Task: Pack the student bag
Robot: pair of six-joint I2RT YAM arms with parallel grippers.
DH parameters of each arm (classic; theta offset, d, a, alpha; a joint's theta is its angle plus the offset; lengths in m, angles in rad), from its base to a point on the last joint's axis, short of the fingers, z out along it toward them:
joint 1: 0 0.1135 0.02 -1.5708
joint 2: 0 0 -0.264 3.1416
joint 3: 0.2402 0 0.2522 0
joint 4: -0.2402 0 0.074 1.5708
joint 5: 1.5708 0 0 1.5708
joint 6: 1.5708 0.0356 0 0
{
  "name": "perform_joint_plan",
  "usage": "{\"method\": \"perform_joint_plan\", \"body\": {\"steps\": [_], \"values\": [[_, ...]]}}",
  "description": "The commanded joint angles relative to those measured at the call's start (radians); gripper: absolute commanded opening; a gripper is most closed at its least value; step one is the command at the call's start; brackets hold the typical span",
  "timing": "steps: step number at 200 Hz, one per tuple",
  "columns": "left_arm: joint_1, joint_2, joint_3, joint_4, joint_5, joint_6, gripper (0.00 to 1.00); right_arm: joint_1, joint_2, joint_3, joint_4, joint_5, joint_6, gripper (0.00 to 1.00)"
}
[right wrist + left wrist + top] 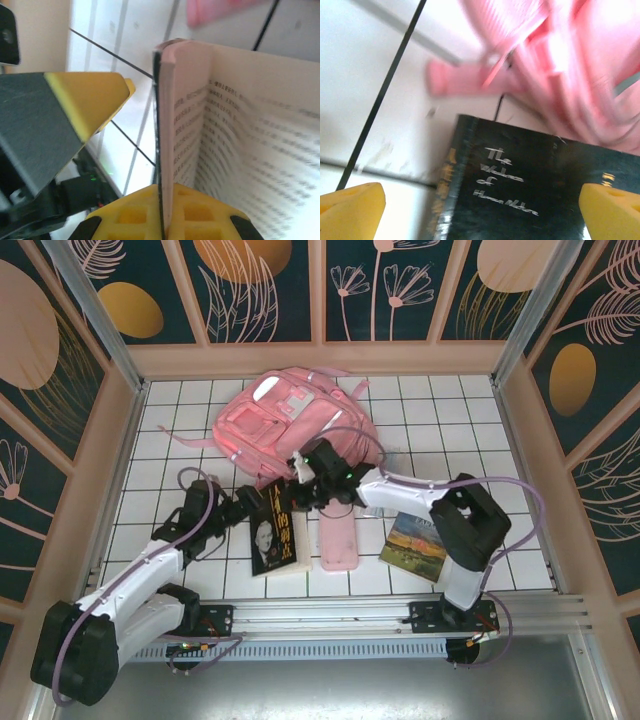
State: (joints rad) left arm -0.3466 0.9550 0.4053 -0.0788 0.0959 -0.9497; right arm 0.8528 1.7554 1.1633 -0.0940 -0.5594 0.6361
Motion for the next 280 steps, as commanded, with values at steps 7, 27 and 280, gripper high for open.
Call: {"method": "perform_joint_plan", "body": {"steps": [7,27,280], "values": [[0.04,-0.013,0.07,0.145,0.007,0.087,0.99,-0.091,-0.123,0.06,0.042,-0.133,-0.053,0.0],[0.061,0.009,0.093,0.23,0.079,0.114,0.99,-0.143,-0.156,0.069,0.081,-0.196,-0.046,0.0],[0.076,0.247,-0.016,0.847,0.507,-0.283,0.0,-0.3,-0.095,-0.109,0.256,-0.067,-0.006,0.58]]}}
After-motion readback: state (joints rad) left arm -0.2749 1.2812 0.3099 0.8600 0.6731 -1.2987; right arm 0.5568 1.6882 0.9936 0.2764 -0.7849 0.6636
